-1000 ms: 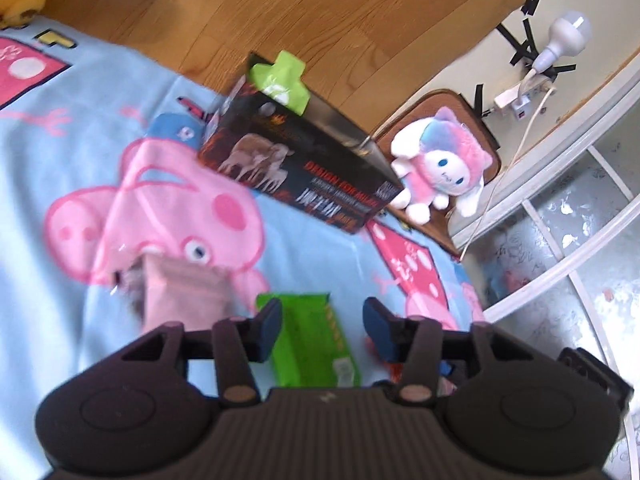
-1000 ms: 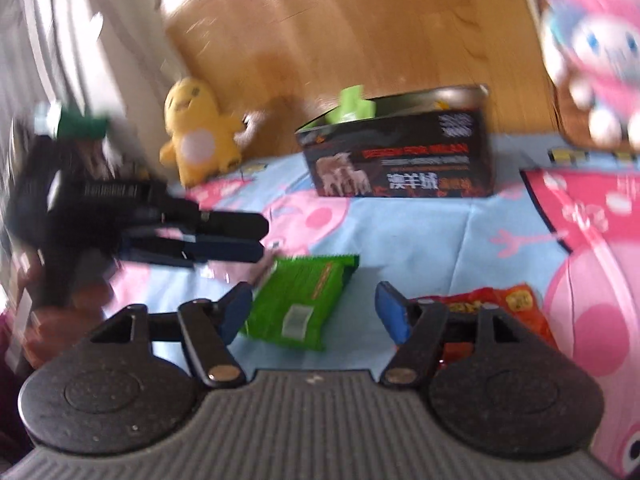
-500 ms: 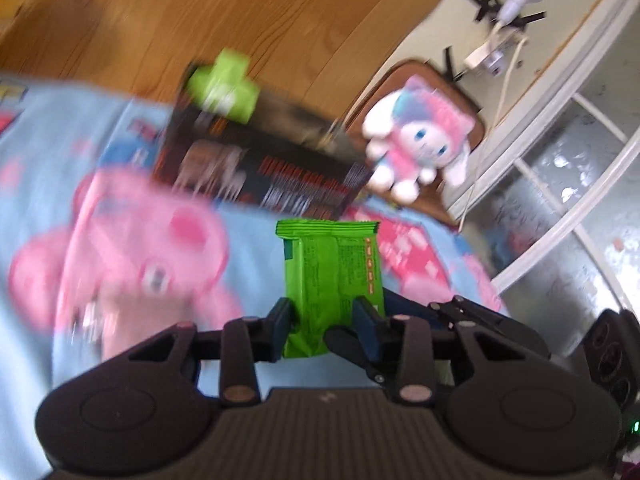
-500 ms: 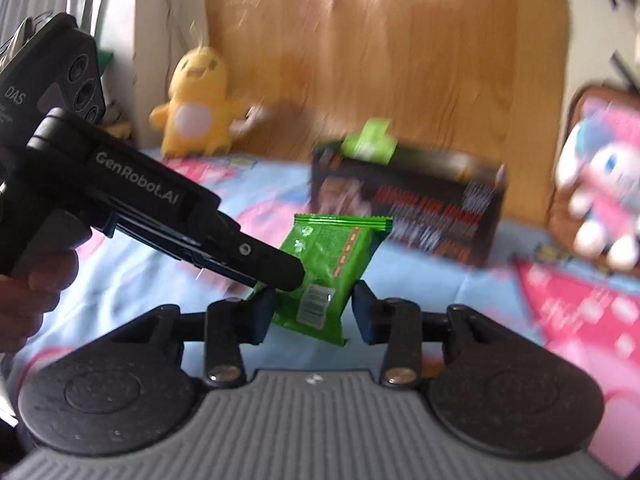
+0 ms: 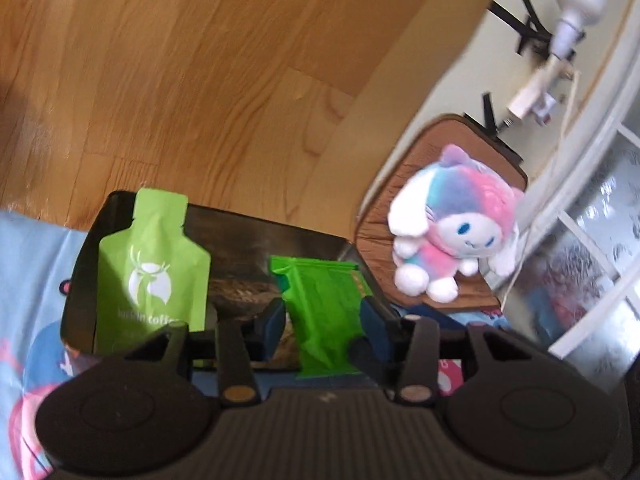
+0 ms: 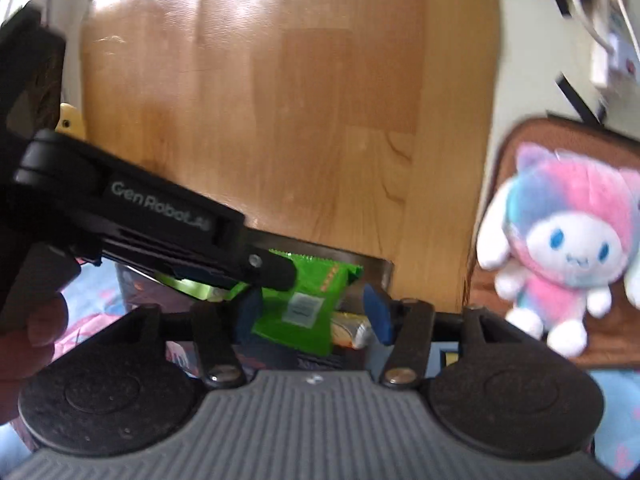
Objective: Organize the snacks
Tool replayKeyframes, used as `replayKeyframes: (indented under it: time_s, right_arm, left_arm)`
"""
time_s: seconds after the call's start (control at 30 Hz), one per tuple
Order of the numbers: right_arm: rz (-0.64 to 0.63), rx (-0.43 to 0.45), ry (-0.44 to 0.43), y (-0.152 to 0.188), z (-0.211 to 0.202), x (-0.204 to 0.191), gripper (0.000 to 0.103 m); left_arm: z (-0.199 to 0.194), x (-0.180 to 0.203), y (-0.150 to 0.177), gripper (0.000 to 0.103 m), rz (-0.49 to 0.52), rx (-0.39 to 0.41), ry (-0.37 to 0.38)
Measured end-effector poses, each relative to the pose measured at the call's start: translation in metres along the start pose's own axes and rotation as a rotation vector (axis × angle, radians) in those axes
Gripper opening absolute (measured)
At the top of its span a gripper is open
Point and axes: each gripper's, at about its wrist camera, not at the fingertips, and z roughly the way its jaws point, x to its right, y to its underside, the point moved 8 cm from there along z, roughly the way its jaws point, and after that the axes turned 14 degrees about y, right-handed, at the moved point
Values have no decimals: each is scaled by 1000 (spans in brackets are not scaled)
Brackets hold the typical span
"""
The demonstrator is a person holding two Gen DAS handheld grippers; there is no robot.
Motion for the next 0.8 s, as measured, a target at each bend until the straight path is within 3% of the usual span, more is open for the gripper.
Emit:
replayKeyframes:
  time_s: [0.13,0.33,0.43,0.6,0.7,0.8]
  right_arm:
    - [51,15,-24,10,-36,22,58]
    - [162,-119,-140,59,-98,55,58]
    - [268,-198,-136,87,-123,78,58]
    - [507,-303,-199,125,-149,100,57]
    - [578,-330,-211,133,-152,103,56]
    - [599,-349,-211,133,-141,103,54]
  left_arm:
    - [-24,6,12,43,-14,21,36]
    - [-71,24,50,45,-19,40,103]
    - [-75,29,86,45,-79,-35,135]
    - [-64,40,147,45,-144,-184,183]
    - [-53,42,166,45,-180,-236,189]
    - [-49,43,170,48,-207,-235,195]
